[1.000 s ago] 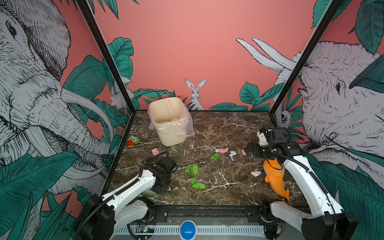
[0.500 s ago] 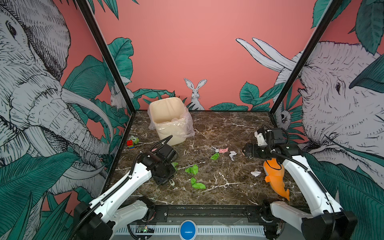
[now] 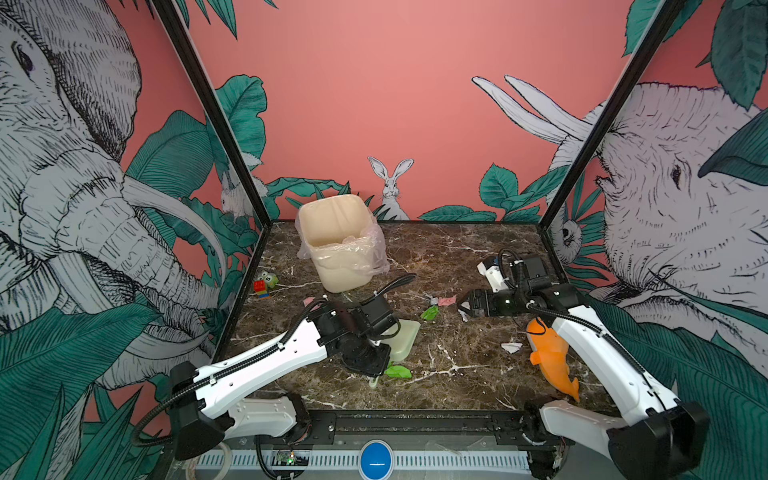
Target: Sweep away the paper scraps from the table
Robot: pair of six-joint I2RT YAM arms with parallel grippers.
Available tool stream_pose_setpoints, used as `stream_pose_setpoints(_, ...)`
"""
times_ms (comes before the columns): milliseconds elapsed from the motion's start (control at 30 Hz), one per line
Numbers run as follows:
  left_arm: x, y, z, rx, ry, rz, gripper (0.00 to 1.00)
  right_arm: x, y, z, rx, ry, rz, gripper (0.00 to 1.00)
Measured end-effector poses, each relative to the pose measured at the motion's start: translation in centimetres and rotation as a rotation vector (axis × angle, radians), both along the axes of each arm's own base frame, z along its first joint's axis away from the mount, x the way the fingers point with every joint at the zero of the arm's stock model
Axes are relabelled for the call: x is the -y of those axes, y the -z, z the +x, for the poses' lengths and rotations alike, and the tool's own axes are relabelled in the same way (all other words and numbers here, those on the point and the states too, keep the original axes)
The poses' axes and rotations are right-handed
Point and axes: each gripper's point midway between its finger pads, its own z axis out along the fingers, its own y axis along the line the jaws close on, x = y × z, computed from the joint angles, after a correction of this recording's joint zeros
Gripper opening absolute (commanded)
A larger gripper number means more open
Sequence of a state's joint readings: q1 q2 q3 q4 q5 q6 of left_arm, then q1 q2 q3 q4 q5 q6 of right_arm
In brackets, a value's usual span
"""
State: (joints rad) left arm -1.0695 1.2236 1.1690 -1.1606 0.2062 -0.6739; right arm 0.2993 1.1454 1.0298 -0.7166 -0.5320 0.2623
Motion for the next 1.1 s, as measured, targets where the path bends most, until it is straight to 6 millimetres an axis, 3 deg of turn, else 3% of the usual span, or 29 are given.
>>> stream_pose_setpoints(200,2.0,-2.5,0.9,0.158,0.262,-0.074,0.00,-2.4,-1.6,-1.6,-0.041,-0.141,0.138,0.99)
stream_pose_setpoints(333,2.2,-2.0,2.1,0.247,0.401,-0.011,0.00,-3.6,-2.2,-2.0,-0.108,-0.206,0.216,0.99)
stream_pose_setpoints(467,2.2,-0.8,3.2,0.317,0.512,0.070,0.00,-4.0,-3.0,-2.7,-0.150,-0.229,0.291,0.92)
stream_pose_setpoints(600,2.4,-0.9,4.5,0.400,0.570,0.096,0.00,-4.2,-2.8,-3.4,-0.210,-0.239,0.314,0.85)
stream_pose_setpoints(900,4.2,-1.4,6.1,0.536,0.655,0.065,0.00,-4.6,-1.6,-3.4,-0.284,-0.219,0.345,0.81)
stream_pose_setpoints(1100,5.1,-1.6,6.5,0.582,0.697,0.044,0.00,-5.9,-1.3,-3.6,-0.297,-0.258,0.368,0.66)
